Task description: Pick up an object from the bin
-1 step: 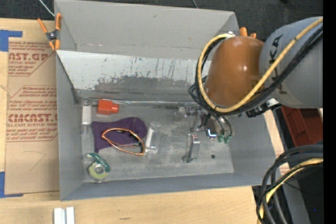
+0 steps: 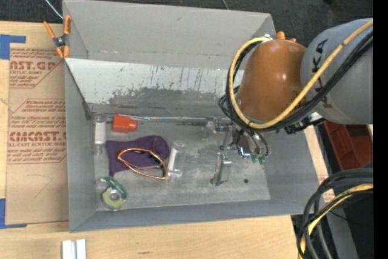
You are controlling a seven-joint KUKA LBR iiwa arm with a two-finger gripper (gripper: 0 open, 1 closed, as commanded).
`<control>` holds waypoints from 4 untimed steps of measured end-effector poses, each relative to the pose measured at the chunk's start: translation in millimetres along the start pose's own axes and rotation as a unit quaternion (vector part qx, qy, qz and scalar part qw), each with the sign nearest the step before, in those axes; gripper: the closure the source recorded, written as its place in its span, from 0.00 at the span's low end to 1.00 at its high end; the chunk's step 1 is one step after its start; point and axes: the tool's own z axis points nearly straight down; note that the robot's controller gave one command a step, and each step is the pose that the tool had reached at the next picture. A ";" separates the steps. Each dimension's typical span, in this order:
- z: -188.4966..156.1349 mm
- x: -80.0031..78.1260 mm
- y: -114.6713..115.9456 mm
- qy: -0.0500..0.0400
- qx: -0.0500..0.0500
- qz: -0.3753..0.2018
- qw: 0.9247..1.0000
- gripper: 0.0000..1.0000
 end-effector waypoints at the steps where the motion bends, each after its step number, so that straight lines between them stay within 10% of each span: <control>1: 52.8 -51.3 63.8 0.004 -0.001 0.003 1.000 0.00; 2: 14.9 -27.6 69.1 -0.001 -0.001 0.027 1.000 0.00; 3: 36.5 -46.8 135.4 0.001 -0.001 -0.067 0.998 0.00; 4: 114.2 -61.7 118.2 -0.001 -0.001 -0.215 0.977 0.00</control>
Offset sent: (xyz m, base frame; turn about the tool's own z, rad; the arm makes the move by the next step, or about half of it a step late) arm 0.0275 0.0678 -0.0162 0.0553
